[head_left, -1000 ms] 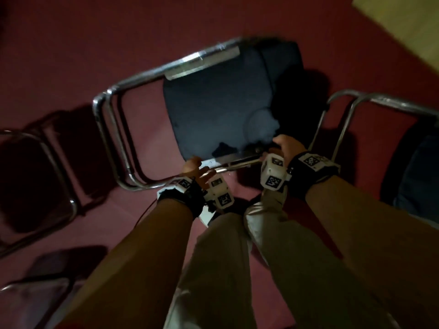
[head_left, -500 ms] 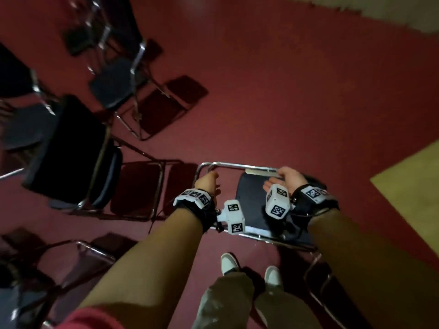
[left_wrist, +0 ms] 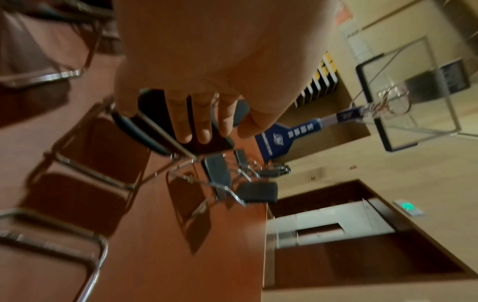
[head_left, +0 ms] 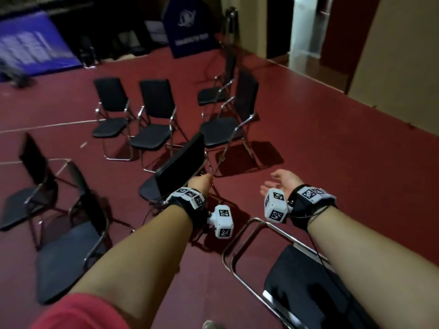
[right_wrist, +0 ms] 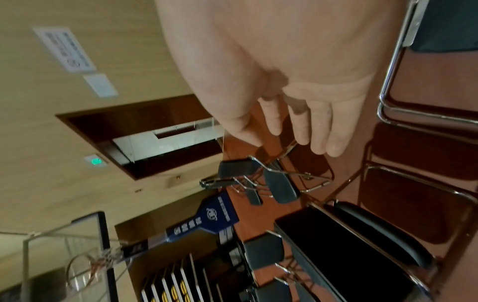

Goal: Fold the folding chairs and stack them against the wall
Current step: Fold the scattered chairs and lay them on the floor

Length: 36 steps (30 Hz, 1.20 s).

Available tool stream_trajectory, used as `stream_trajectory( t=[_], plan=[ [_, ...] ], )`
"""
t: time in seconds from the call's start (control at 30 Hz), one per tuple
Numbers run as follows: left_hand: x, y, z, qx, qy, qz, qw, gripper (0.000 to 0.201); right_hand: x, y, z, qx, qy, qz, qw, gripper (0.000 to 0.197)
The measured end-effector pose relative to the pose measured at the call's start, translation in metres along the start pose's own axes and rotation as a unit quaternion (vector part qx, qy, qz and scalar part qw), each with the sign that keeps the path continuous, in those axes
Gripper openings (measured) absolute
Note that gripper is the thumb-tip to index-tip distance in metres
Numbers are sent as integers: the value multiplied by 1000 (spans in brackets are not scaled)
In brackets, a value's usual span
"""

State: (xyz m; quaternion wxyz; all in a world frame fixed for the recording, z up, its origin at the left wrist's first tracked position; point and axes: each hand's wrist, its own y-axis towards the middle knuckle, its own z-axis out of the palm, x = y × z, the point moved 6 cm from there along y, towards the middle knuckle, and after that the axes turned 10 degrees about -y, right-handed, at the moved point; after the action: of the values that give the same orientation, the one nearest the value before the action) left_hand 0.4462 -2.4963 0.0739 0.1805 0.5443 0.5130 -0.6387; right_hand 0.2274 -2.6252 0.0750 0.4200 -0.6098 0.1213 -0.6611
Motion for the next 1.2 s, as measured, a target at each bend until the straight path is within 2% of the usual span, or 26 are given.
stream_trajectory(
  t=[0.13,0.3,0.4,0.5,0.63,0.73,0.77,0.9,0.97,1.03,1.1,1.17,1.2],
  plan=[
    [-14,18,-56,-47,1,20,999,19,6,0,60,50,-50,13,997,26],
    [-26,45,-117,-79,14,50,996,9,0,19,133,78,-94,31,992,41],
    [-30,71,-144,-76,34,73,994,12,-6,33,175,86,-108,37,990,44],
    [-38,111,-179,-81,62,75,992,4,-9,55,231,85,-118,47,988,32],
    [-62,168,-213,-73,103,70,989,14,-5,82,294,88,-103,63,989,16],
    [-79,213,-232,-63,131,69,987,24,-1,110,333,73,-119,56,989,40],
    [-84,227,-237,-58,135,68,987,26,-1,120,345,64,-128,51,988,42],
    [-87,273,-247,-42,142,68,987,23,-6,172,367,40,-148,28,988,31],
    [-84,292,-248,-28,147,65,987,20,-6,173,379,25,-172,38,984,33],
    [-79,309,-246,-12,151,58,987,20,-3,173,388,2,-210,43,977,10],
    [-76,323,-243,-1,158,51,986,18,-4,185,390,-22,-225,46,973,12],
    [-72,336,-238,9,165,42,985,17,-6,197,393,-30,-222,53,973,3],
    [-70,342,-236,15,167,37,985,18,-8,204,395,-25,-219,58,974,7]
  ],
)
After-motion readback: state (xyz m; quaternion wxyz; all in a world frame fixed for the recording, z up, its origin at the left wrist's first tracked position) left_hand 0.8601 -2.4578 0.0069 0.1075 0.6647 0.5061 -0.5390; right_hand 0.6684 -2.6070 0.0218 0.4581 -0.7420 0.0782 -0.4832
